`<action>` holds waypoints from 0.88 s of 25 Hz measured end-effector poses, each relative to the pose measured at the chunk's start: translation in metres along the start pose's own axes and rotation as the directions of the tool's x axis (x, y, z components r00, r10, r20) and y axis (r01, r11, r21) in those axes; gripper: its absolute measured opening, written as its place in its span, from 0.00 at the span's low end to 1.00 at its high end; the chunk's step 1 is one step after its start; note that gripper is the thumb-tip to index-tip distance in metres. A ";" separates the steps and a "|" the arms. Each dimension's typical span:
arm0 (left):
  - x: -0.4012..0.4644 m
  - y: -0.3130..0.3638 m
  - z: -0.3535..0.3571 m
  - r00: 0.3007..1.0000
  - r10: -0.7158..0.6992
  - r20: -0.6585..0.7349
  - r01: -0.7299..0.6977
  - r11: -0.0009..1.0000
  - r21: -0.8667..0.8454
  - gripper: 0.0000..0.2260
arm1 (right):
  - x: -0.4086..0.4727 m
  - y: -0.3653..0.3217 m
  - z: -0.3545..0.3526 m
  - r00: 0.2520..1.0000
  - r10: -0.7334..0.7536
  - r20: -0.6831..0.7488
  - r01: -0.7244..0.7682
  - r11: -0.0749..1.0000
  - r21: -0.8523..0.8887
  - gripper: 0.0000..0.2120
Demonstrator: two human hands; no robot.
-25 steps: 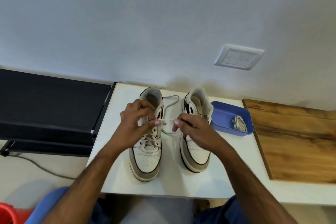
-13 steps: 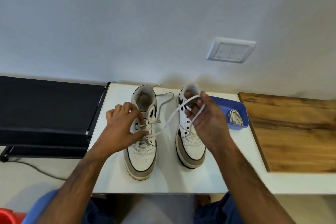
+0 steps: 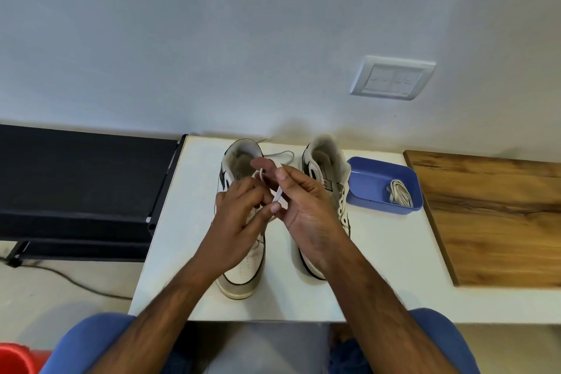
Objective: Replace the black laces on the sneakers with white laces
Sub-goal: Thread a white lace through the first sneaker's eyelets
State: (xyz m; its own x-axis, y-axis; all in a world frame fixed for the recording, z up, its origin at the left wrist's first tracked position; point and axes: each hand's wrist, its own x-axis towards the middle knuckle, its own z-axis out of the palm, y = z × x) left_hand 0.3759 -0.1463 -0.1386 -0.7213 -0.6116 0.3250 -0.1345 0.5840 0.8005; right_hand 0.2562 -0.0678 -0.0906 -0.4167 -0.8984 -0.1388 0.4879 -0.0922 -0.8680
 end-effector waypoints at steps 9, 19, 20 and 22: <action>0.007 -0.021 -0.033 0.988 -0.152 0.019 0.150 0.938 -0.313 0.11 | 0.003 -0.007 -0.054 0.895 -0.120 -0.430 -0.004 0.961 -0.277 0.10; 0.003 0.006 -0.014 0.984 -0.160 0.074 0.173 0.961 -0.217 0.12 | -0.006 -0.009 -0.032 0.983 -0.131 -0.130 0.049 0.865 -0.500 0.08; 0.003 0.006 -0.010 0.986 -0.156 0.065 0.167 0.963 -0.213 0.14 | -0.006 -0.008 -0.028 0.983 -0.139 -0.117 0.060 0.857 -0.511 0.08; 0.003 0.004 -0.005 0.985 -0.155 0.072 0.167 0.962 -0.218 0.13 | -0.007 -0.006 -0.023 0.980 -0.160 -0.115 0.081 0.861 -0.502 0.08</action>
State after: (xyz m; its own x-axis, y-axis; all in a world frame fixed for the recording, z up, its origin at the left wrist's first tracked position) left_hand 0.3766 -0.1491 -0.1317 -0.7389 -0.6545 0.1601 -0.1017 0.3431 0.9338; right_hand 0.2385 -0.0515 -0.0950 -0.5751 -0.8164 -0.0522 0.0007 0.0633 -0.9980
